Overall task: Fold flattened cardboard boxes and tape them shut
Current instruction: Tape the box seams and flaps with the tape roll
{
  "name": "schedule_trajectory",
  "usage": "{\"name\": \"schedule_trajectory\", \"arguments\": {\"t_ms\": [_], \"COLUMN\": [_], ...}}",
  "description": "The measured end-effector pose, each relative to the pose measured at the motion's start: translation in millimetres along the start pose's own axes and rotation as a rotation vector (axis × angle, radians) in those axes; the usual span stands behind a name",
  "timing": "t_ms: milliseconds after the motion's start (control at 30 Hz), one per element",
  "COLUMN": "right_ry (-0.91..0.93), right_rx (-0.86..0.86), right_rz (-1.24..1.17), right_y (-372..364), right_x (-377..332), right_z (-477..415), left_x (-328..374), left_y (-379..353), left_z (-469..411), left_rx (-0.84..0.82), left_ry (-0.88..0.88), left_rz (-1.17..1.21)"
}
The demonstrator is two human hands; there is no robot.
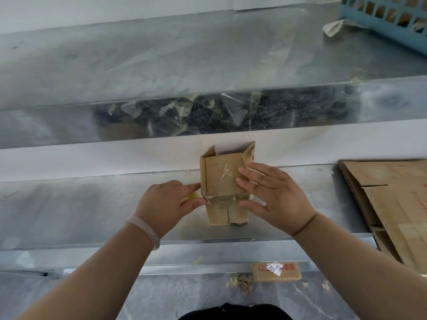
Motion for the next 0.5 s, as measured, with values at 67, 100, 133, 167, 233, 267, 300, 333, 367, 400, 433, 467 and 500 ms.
{"name": "schedule_trajectory", "arguments": {"t_ms": [67,100,133,167,233,267,300,333,367,400,433,467,500], "right_ry": [0.008,0.019,0.029,0.036,0.022,0.007,-0.006,-0.014,-0.015,-0.011,-0.006,0.001,0.008], "right_rx": [0.016,0.009,-0.015,-0.050,-0.096,-0.086,-0.062,-0.040,-0.032,-0.039,-0.057,-0.081,-0.103], "right_rz": [0.010,0.012,0.017,0.028,0.039,0.028,0.011,-0.006,-0.021,-0.037,-0.052,-0.060,-0.058], "right_y": [1.4,0.1,-4.1,-10.4,-22.2,-25.5,-26.6,-26.5,-26.6,-26.7,-27.3,-28.3,-28.6], "right_x": [-9.0,-15.7,-22.3,-28.0,-33.5,-33.4,-32.2,-31.2,-30.3,-30.0,-30.0,-30.2,-30.1], "right_z": [-9.4,-14.2,-17.7,-19.0,-17.0,-15.3,-14.4,-15.3,-16.9,-19.0,-20.5,-20.9,-19.9], "left_x": [0.7,1.0,1.6,1.8,1.8,1.8,1.3,0.5,-0.8,-2.0,-3.3,-3.7,-3.8], "left_y": [-0.1,-0.4,-0.9,-1.3,-2.4,-3.2,-4.0,-3.9,-4.0,-3.9,-4.3,-4.5,-4.6], "left_z": [-1.1,-2.0,-2.6,-3.2,-3.8,-3.6,-3.4,-3.1,-3.0,-2.7,-2.2,-1.8,-1.7], "left_rx": [-0.003,-0.002,0.004,0.014,0.019,0.012,0.006,0.003,0.003,0.002,-0.002,-0.007,-0.009], "left_ry": [-0.004,-0.007,-0.010,-0.013,-0.011,-0.009,-0.005,0.000,0.006,0.012,0.014,0.014,0.013], "left_rz": [0.000,-0.002,0.000,0.004,0.011,0.014,0.022,0.033,0.044,0.053,0.059,0.062,0.064]}}
Point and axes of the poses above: each hand's wrist, its own z-axis away from the middle knuckle, its own y-axis out of the back of the hand, x = y × z, the point moved 4 cm from there along -z, towards the middle knuckle, and after that the axes turned 2 degrees about y, right-handed, at the moved point
